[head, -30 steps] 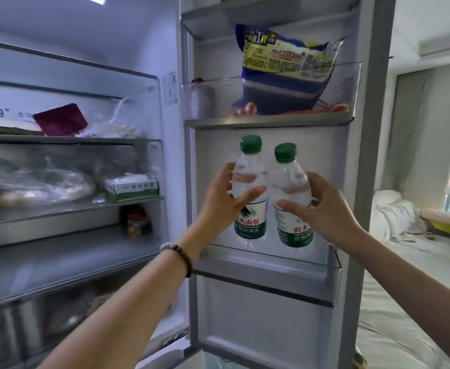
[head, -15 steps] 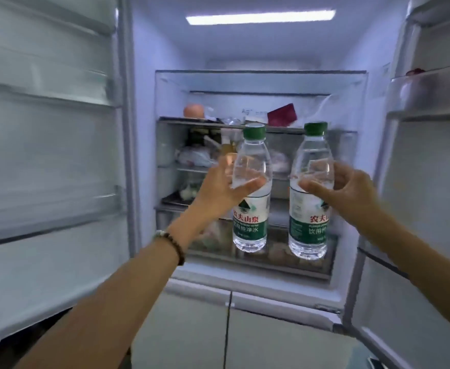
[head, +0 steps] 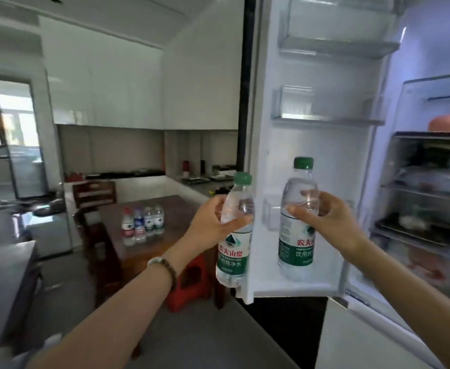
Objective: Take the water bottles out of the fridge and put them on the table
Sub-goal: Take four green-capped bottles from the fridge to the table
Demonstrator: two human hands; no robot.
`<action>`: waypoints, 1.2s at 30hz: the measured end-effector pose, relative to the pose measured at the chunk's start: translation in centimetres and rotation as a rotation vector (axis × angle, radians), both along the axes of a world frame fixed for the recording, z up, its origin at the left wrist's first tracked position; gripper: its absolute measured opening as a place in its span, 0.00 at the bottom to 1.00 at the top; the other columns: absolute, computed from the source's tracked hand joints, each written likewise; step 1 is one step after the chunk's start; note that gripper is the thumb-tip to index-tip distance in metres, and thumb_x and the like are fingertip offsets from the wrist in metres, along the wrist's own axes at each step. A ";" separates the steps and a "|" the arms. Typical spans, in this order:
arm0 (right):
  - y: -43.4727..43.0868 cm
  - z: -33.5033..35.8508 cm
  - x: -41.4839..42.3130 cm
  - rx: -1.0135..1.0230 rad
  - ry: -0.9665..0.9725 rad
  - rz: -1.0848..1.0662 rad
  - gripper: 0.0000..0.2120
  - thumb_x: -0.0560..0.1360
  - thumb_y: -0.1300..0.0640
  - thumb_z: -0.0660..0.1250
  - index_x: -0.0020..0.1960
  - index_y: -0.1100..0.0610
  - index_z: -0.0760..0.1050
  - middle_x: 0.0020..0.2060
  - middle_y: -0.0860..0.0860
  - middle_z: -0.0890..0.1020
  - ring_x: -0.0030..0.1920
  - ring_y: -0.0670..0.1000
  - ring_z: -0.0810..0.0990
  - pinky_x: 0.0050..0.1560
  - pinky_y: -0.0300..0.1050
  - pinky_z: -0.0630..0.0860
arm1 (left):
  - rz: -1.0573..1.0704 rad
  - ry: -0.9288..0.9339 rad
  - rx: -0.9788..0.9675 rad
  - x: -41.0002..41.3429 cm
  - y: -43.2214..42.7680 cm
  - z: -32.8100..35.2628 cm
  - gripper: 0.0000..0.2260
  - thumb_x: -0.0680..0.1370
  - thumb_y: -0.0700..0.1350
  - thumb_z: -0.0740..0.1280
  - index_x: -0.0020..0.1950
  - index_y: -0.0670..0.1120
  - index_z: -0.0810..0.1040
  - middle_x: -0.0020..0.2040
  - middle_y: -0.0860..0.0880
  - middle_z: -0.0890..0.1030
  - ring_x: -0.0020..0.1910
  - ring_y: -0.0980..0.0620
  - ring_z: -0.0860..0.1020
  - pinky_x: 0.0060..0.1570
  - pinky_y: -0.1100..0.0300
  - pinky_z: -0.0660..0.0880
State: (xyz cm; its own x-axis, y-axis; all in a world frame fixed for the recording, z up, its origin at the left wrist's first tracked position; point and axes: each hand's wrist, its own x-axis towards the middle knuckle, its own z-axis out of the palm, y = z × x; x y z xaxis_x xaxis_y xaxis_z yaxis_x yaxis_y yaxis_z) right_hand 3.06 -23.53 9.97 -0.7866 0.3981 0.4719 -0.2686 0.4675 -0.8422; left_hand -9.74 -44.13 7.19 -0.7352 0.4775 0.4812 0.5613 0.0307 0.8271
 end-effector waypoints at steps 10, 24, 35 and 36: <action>-14.6 -4.8 -20.3 -0.064 -0.079 0.194 0.12 0.67 0.55 0.76 0.48 0.52 0.77 0.40 0.43 0.81 0.35 0.35 0.81 0.32 0.27 0.72 | 0.373 -0.061 0.003 -15.8 -18.1 -3.7 0.20 0.66 0.52 0.77 0.54 0.46 0.78 0.47 0.51 0.84 0.45 0.55 0.82 0.46 0.59 0.79; -17.5 -10.4 -48.4 -0.129 -0.132 0.371 0.24 0.63 0.51 0.77 0.55 0.52 0.72 0.45 0.45 0.80 0.44 0.41 0.78 0.40 0.39 0.74 | 0.579 -0.133 -0.035 -37.4 -19.1 -9.3 0.28 0.64 0.59 0.75 0.59 0.48 0.75 0.51 0.54 0.82 0.49 0.57 0.80 0.50 0.58 0.77; -14.7 -15.9 -71.4 -0.165 -0.254 0.351 0.29 0.64 0.56 0.78 0.61 0.55 0.71 0.53 0.51 0.82 0.54 0.52 0.81 0.53 0.50 0.77 | 0.437 -0.267 -0.039 -59.6 -17.0 -14.2 0.17 0.67 0.48 0.77 0.53 0.55 0.75 0.50 0.55 0.81 0.50 0.58 0.79 0.45 0.65 0.74; -14.6 -16.3 -73.3 -0.161 -0.261 0.354 0.31 0.63 0.56 0.78 0.63 0.55 0.70 0.54 0.51 0.82 0.55 0.52 0.81 0.53 0.49 0.77 | 0.415 -0.281 -0.042 -61.9 -17.0 -14.8 0.17 0.67 0.47 0.77 0.53 0.55 0.76 0.50 0.54 0.82 0.49 0.59 0.79 0.44 0.66 0.73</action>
State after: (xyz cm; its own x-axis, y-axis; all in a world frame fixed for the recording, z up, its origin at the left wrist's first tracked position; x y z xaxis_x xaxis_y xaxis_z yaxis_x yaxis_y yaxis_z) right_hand -70.28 -38.14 -6.32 -0.9715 0.1359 0.1941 -0.1573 0.2430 -0.9572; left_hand -71.66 -61.12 -7.56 -0.9655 0.1322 0.2243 0.2508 0.2408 0.9376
